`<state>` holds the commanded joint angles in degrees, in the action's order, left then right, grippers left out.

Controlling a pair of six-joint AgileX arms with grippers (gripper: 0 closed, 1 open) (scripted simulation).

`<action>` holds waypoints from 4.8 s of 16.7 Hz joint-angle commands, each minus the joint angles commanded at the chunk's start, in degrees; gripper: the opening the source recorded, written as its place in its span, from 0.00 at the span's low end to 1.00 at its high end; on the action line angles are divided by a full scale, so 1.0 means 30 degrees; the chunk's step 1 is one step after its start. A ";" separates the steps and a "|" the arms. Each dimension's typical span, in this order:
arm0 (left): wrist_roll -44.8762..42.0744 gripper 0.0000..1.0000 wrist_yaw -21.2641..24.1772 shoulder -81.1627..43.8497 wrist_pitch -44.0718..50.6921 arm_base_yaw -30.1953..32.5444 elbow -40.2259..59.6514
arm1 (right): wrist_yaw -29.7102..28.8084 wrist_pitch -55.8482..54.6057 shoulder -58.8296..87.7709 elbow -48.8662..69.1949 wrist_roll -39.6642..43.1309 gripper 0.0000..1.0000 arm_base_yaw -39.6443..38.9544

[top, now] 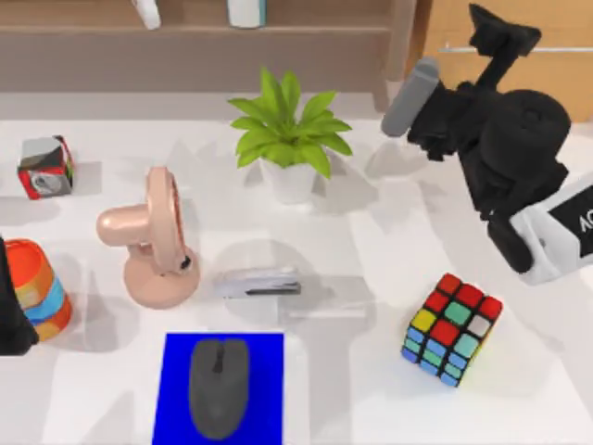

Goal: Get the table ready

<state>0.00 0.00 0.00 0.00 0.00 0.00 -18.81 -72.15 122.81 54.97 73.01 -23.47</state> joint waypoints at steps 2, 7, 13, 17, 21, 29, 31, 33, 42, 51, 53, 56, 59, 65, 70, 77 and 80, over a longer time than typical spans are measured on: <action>0.0000 1.00 0.0000 0.0000 0.0000 0.0000 0.0000 | -0.1027 0.0779 -0.0493 0.1428 -0.2626 1.00 -0.1645; 0.0000 1.00 0.0000 0.0000 0.0000 0.0000 0.0000 | -0.3848 0.4707 0.0401 0.6923 -1.0213 1.00 -0.4683; 0.0000 1.00 0.0000 0.0000 0.0000 0.0000 0.0000 | -0.7207 1.0692 0.3841 1.4414 -1.8990 1.00 -0.6315; 0.0000 1.00 0.0000 0.0000 0.0000 0.0000 0.0000 | -0.8721 1.3714 0.5674 1.8433 -2.2901 1.00 -0.6847; 0.0000 1.00 0.0000 0.0000 0.0000 0.0000 0.0000 | -0.9230 1.4925 0.6399 1.9998 -2.4141 1.00 -0.6993; 0.0000 1.00 0.0000 0.0000 0.0000 0.0000 0.0000 | -0.8971 1.5485 0.7087 2.1272 -2.4130 1.00 -0.6726; 0.0000 1.00 0.0000 0.0000 0.0000 0.0000 0.0000 | -0.8803 1.5941 0.7594 2.2264 -2.4125 1.00 -0.6554; 0.0000 1.00 0.0000 0.0000 0.0000 0.0000 0.0000 | -0.8748 1.6089 0.7759 2.2541 -2.4120 1.00 -0.6498; 0.0000 1.00 0.0000 0.0000 0.0000 0.0000 0.0000 | -0.8748 1.6089 0.7759 2.2541 -2.4120 0.55 -0.6498; 0.0000 1.00 0.0000 0.0000 0.0000 0.0000 0.0000 | -0.8748 1.6089 0.7759 2.2541 -2.4120 0.00 -0.6498; 0.0000 1.00 0.0000 0.0000 0.0000 0.0000 0.0000 | -0.8748 1.6089 0.7759 2.2541 -2.4120 0.00 -0.6498; 0.0000 1.00 0.0000 0.0000 0.0000 0.0000 0.0000 | -0.8748 1.6089 0.7759 2.2541 -2.4120 0.00 -0.6498; 0.0000 1.00 0.0000 0.0000 0.0000 0.0000 0.0000 | -0.8771 1.6070 0.7677 2.2480 -2.4149 0.00 -0.6574; 0.0000 1.00 0.0000 0.0000 0.0000 0.0000 0.0000 | -0.9496 1.5257 0.5655 1.9518 -2.4152 0.00 -0.7239; 0.0000 1.00 0.0000 0.0000 0.0000 0.0000 0.0000 | -0.9732 1.4906 0.4864 1.8453 -2.4188 0.00 -0.7588; 0.0000 1.00 0.0000 0.0000 0.0000 0.0000 0.0000 | -0.8058 1.5320 0.2735 1.6185 -2.5255 0.00 -0.7592; 0.0000 1.00 0.0000 0.0000 0.0000 0.0000 0.0000 | -0.5859 1.5828 0.0045 1.3037 -2.6722 0.00 -0.7628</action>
<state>0.00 0.00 0.00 0.00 0.00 0.00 -36.38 -24.67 122.94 94.08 -7.16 -46.36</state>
